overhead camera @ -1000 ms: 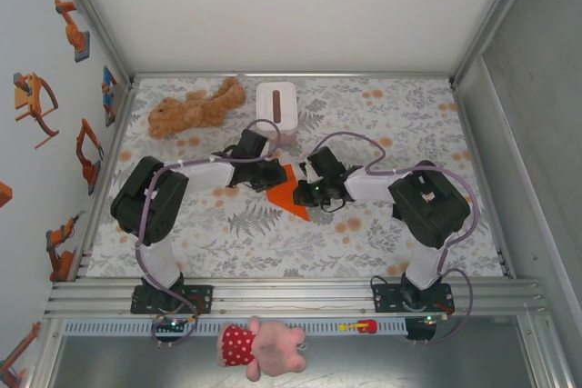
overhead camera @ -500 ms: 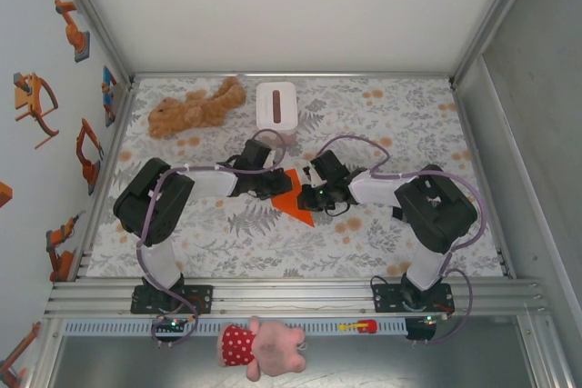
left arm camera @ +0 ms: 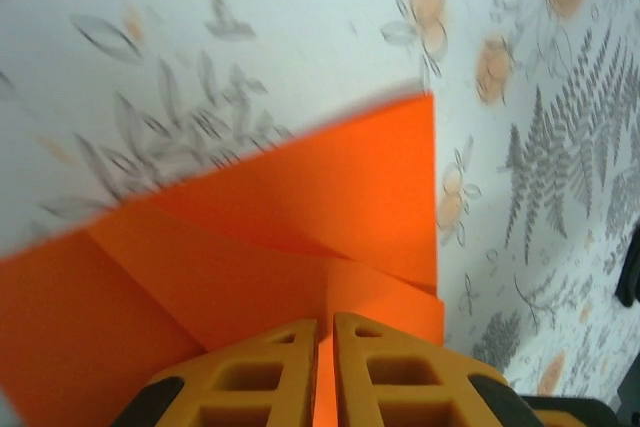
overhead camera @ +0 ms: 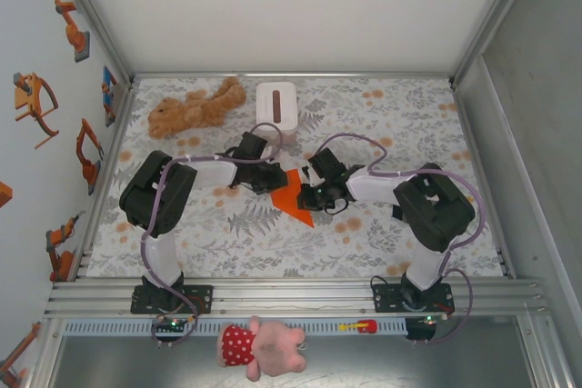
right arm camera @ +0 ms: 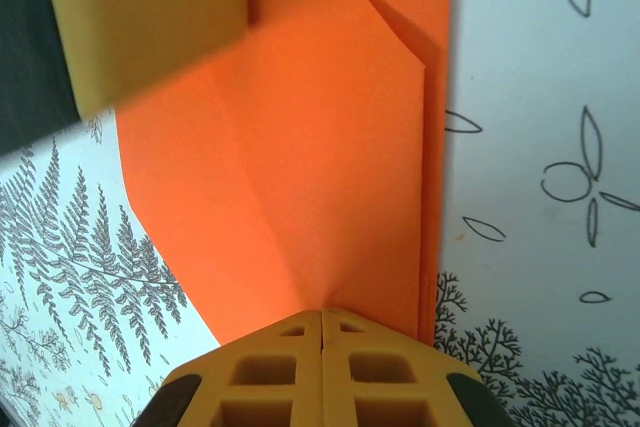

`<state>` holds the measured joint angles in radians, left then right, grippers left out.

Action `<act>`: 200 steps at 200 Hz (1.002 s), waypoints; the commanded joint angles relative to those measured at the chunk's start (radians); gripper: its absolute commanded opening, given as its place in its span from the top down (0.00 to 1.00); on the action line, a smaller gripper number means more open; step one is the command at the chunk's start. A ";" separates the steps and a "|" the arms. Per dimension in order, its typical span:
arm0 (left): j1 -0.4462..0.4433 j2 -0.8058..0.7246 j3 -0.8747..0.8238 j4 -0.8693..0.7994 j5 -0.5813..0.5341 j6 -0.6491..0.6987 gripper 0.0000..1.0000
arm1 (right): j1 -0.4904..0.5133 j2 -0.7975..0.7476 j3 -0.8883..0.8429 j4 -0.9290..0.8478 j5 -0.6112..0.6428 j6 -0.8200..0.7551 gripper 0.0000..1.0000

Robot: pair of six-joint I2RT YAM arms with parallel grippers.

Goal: Fold a paper plane with a square sheet of paper (pick it up from the middle)
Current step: Fourth fold the wing at the center of the table.

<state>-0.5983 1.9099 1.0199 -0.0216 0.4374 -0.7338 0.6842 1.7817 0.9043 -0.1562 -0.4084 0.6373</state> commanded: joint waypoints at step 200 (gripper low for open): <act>0.168 -0.430 -0.152 -0.101 -0.277 0.001 0.55 | -0.034 -0.217 -0.049 0.180 0.077 0.131 0.62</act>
<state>-0.4313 1.5478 0.9562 -0.1661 0.1753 -0.6540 0.6758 1.5982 0.8864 -0.0471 -0.3779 0.7471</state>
